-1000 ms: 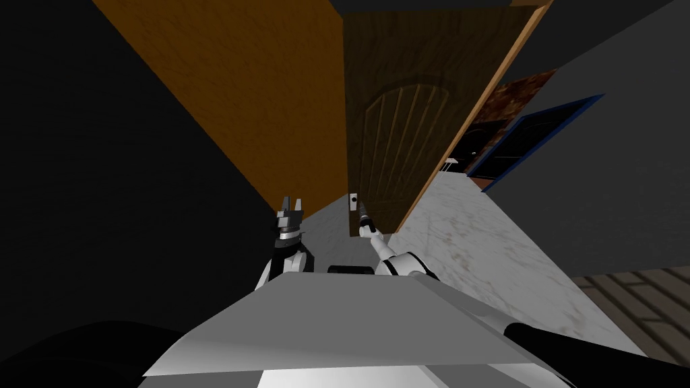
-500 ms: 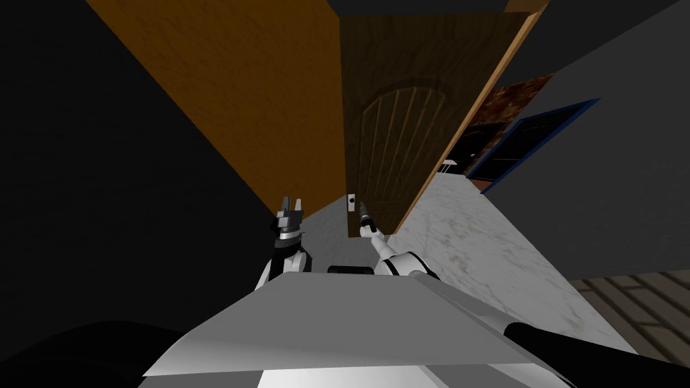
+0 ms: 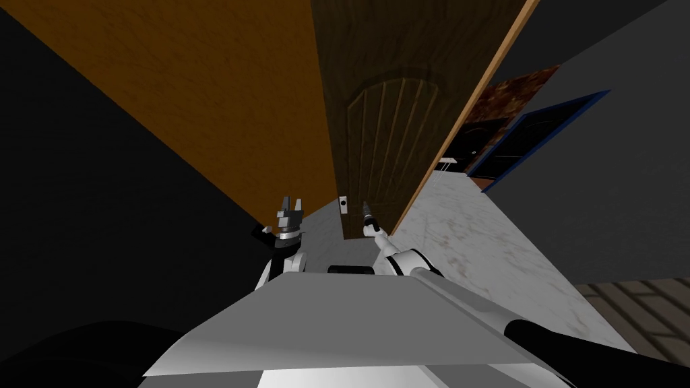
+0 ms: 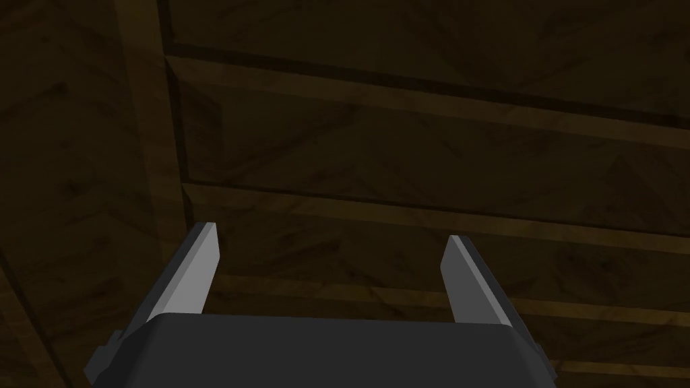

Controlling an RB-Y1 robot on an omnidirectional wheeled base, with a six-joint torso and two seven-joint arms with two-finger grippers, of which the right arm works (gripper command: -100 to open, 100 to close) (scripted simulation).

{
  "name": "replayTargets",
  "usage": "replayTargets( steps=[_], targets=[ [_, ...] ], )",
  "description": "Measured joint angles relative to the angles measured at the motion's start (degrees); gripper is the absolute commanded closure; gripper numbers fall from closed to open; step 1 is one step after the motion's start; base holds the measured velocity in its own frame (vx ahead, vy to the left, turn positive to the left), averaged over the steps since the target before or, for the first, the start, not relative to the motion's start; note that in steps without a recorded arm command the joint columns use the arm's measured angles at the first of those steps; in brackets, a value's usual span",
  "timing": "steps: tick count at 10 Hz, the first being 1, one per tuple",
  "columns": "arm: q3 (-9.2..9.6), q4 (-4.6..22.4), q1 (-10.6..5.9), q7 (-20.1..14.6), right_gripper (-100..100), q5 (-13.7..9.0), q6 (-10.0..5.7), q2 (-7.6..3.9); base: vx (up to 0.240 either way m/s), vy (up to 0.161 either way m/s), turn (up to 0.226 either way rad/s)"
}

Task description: Push the door open

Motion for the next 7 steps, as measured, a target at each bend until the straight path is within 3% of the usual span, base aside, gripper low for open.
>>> replayTargets(
  steps=[4, 5, 7],
  targets=[
    [-0.45, -1.21, 0.50, 0.15, -100, 0.48, 0.53, -2.39, 0.129, -0.099, -0.004],
    [-0.52, -0.84, 0.36, 0.03, -100, 0.72, 0.33, -3.00, 0.183, -0.017, -0.004],
    [-0.93, -0.33, 0.05, -0.33, -100, 1.44, -0.01, -3.17, 0.137, 0.097, -0.004]
  ],
)
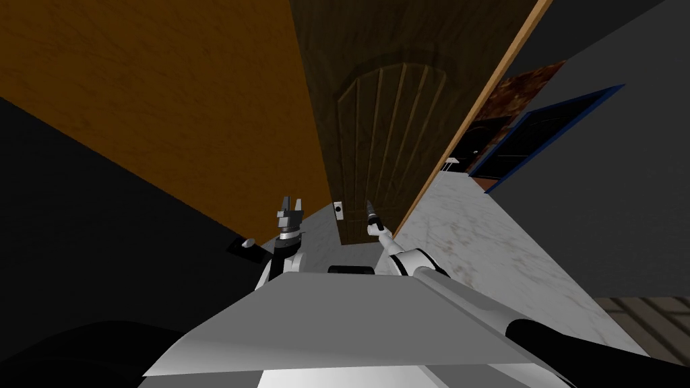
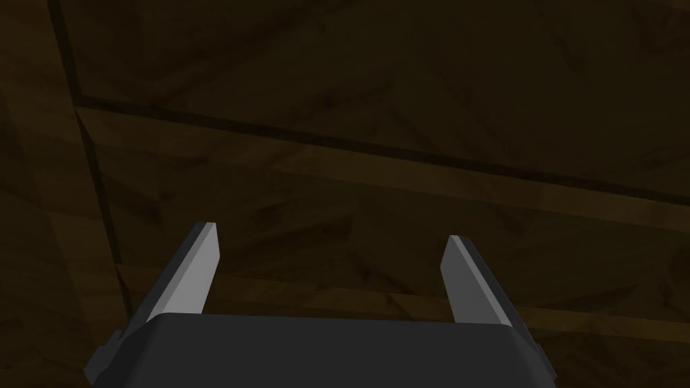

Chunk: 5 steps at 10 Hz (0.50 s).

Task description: Push the door open

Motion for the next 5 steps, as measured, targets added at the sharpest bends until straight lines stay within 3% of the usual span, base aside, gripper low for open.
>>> replayTargets(
  steps=[1, 2, 5],
  targets=[
    [-0.11, -0.28, 0.11, -0.16, -100, 0.24, 0.10, 0.34, 0.061, 0.129, -0.004],
    [-0.11, 1.14, -0.69, -0.47, -100, 0.36, -0.42, 0.63, 0.008, 0.184, -0.026],
    [-0.42, 3.06, -1.57, -0.86, -100, 0.86, -1.72, 3.55, -0.010, 0.236, 0.006]
  ],
)
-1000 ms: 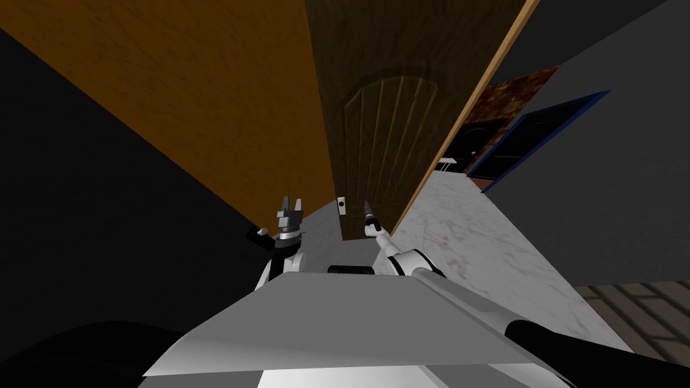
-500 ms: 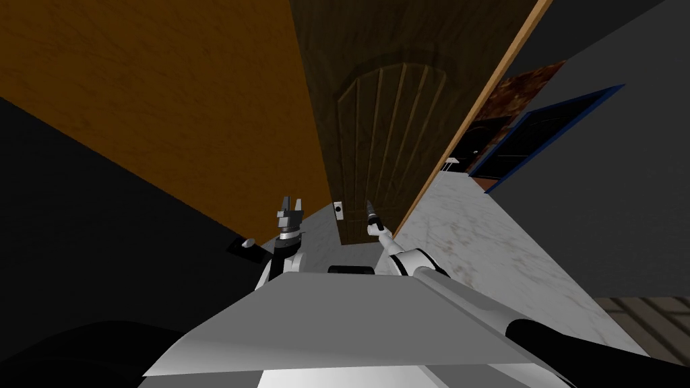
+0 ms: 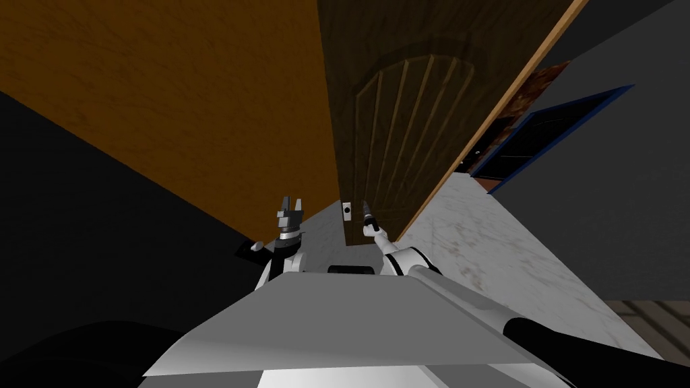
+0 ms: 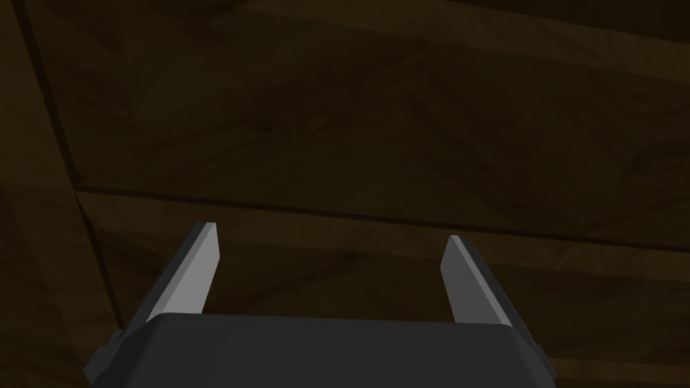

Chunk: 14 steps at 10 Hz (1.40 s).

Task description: Push the door open

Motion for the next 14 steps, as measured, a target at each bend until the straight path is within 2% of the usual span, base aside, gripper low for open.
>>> replayTargets(
  steps=[2, 4, 5, 6, 11, 14],
  targets=[
    [0.03, -1.16, 0.70, -0.09, -100, 0.28, 0.49, 1.58, -0.057, 0.255, -0.006],
    [-0.10, 1.32, -0.77, -0.54, -100, 0.31, -0.59, 2.88, -0.035, 0.208, -0.003],
    [-0.18, -0.01, -0.12, -0.25, -100, 0.34, -0.02, 3.28, -0.005, 0.052, -0.003],
    [-0.18, -0.21, -0.04, -0.14, 100, 0.35, 0.17, 3.35, 0.000, 0.000, 0.000],
    [0.02, 0.13, -0.01, -0.22, 100, 0.42, 0.16, 3.61, 0.000, -0.008, 0.008],
    [0.24, 0.08, 0.42, 0.48, 100, -0.44, 0.32, 3.33, 0.058, -0.116, 0.079]
  ],
)
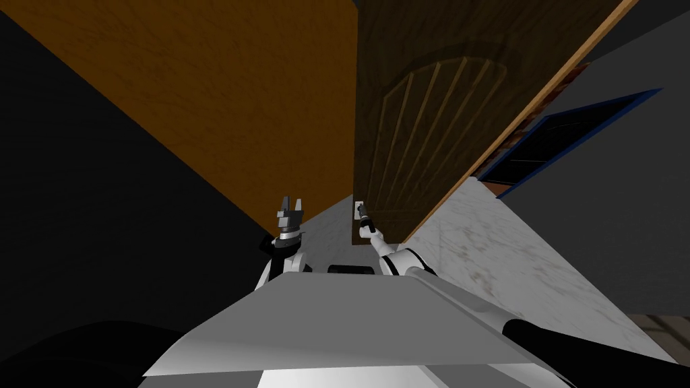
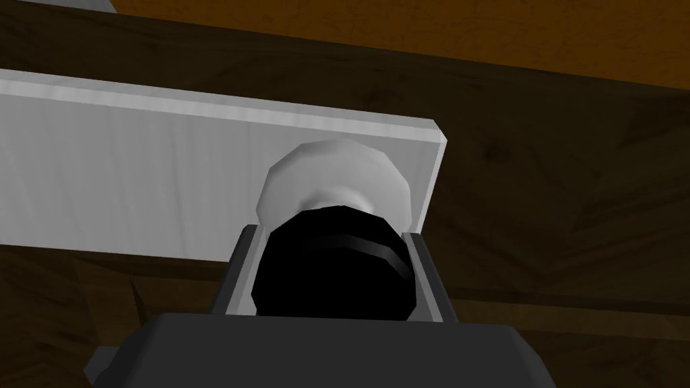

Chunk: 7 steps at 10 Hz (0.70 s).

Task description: Push the door open

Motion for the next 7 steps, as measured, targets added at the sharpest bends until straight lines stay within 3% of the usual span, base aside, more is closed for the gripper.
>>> replayTargets(
  steps=[2, 3, 7],
  targets=[
    [-0.59, 2.57, -1.82, 0.71, 100, -1.51, -1.58, -1.01, 0.069, -0.121, -0.005],
    [-0.88, 1.35, -1.30, 1.45, -100, -1.98, -1.58, -1.59, 0.038, -0.086, -0.099],
    [-1.94, 1.48, -1.30, -1.08, -100, 1.26, -1.51, -2.90, 0.009, -0.041, -0.070]
  ],
)
